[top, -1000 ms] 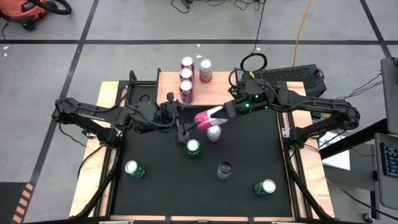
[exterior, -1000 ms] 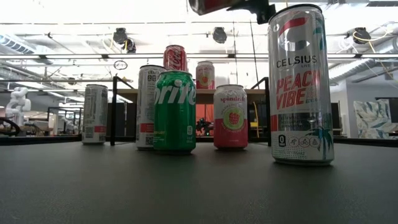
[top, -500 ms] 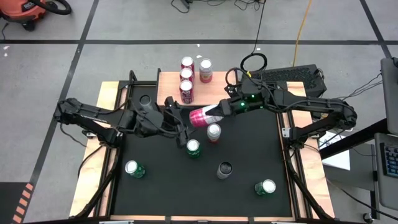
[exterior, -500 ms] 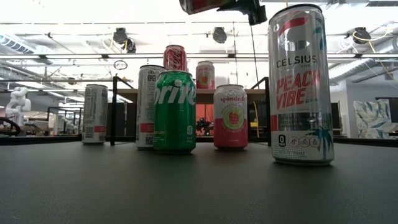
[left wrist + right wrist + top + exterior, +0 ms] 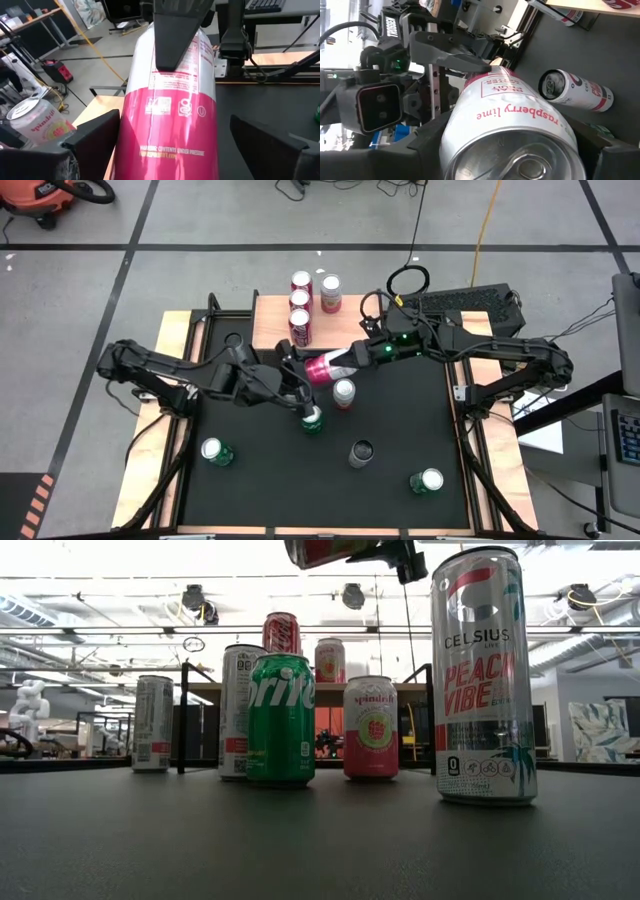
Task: Place canned beverage on shelf
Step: Put the top white pink soda can on the shelf aligned with the other white pink soda can
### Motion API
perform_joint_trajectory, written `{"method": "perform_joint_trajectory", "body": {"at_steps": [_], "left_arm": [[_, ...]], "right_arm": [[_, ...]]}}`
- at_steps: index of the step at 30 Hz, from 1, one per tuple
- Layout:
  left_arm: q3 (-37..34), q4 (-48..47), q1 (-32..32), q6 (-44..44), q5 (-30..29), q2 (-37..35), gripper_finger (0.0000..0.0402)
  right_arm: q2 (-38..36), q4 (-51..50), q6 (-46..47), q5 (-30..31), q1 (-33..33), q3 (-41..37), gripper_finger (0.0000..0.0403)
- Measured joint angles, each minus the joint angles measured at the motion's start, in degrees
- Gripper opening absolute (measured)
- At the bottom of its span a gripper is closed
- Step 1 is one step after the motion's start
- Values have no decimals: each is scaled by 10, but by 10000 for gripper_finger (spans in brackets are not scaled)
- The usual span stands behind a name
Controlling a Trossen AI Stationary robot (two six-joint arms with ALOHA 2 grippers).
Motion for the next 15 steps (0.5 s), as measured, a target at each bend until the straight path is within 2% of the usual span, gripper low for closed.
{"method": "perform_joint_trajectory", "body": {"at_steps": [12,15], "left_arm": [[0,-1,18,-2,8,6,379],[-1,-2,24,-10,9,6,367]], "right_arm": [[0,8,-5,7,3,0,275],[0,13,-5,8,3,0,275]]}}
